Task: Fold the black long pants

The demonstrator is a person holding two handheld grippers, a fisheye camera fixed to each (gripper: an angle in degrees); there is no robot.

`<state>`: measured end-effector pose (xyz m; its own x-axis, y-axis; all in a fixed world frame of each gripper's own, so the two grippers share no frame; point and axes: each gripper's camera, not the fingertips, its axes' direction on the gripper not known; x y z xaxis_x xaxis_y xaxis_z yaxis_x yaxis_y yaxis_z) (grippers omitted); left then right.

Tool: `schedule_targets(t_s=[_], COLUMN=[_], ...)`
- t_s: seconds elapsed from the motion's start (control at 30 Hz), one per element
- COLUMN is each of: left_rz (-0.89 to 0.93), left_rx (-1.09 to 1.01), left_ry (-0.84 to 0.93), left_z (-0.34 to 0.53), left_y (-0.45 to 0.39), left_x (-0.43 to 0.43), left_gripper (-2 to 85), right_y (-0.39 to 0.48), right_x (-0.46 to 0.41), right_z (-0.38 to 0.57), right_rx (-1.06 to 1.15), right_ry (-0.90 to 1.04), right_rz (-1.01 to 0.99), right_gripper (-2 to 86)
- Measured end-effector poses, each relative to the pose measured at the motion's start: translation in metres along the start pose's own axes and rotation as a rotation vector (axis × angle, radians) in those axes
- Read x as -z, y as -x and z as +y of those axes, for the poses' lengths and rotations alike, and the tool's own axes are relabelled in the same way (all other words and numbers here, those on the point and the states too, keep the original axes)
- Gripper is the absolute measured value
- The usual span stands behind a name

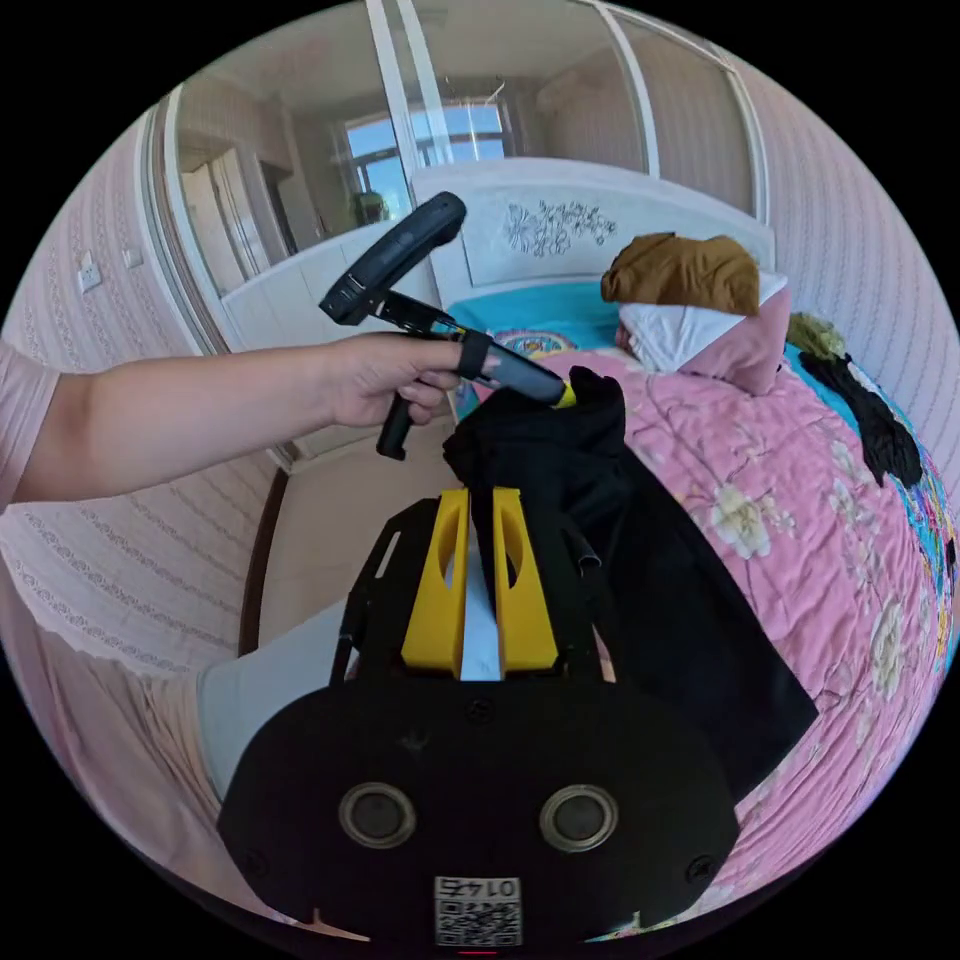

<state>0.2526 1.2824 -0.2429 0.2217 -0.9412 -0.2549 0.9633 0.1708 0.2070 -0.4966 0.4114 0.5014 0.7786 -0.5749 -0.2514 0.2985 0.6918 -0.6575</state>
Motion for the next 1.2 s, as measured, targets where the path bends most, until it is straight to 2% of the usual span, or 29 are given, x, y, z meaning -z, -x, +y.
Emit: schedule_targets(t_s=[0.1, 0.27, 0.43, 0.57, 0.67, 0.77, 0.83, 0.93, 1.03, 1.2], left_rz=[-0.006, 0.018, 0.217, 0.344, 0.365, 0.437, 0.394, 0.318, 0.263, 0.040], left_rx=[0.069, 0.158, 0.262, 0.330, 0.329, 0.325, 0.289, 0.215, 0.187, 0.159], left_ry=[-0.022, -0.083, -0.141, -0.035, -0.012, -0.057, -0.105, -0.146, -0.222, -0.368], left_z=[0.054, 0.127, 0.180, 0.206, 0.216, 0.224, 0.227, 0.232, 0.235, 0.230], left_y=[0.059, 0.120, 0.169, 0.207, 0.224, 0.244, 0.248, 0.253, 0.258, 0.282], left_x=[0.006, 0.011, 0.002, -0.031, -0.042, -0.040, -0.031, -0.014, 0.008, 0.050], left_gripper=[2.7, 4.6, 9.5, 12.8, 11.1, 3.0, 0.3, -0.7, -0.9, -0.4], right_y=[0.006, -0.019, -0.040, -0.046, -0.045, -0.042, -0.041, -0.041, -0.051, -0.073], right_x=[-0.018, -0.017, -0.041, -0.087, -0.122, -0.161, -0.168, -0.149, -0.123, -0.088], right_z=[-0.029, -0.094, -0.180, -0.247, -0.279, -0.293, -0.297, -0.306, -0.317, -0.350], right_rx=[0.048, 0.084, 0.150, 0.195, 0.203, 0.239, 0.254, 0.294, 0.288, 0.225], right_ry=[0.064, 0.044, 0.066, 0.163, 0.240, 0.386, 0.428, 0.373, 0.297, 0.142], right_rz=[-0.040, 0.060, 0.077, 0.035, 0.008, 0.038, 0.067, 0.064, 0.061, 0.008], right_gripper=[4.4, 5.6, 9.3, 12.6, 13.0, 10.1, 7.6, 1.9, 0.8, 1.2])
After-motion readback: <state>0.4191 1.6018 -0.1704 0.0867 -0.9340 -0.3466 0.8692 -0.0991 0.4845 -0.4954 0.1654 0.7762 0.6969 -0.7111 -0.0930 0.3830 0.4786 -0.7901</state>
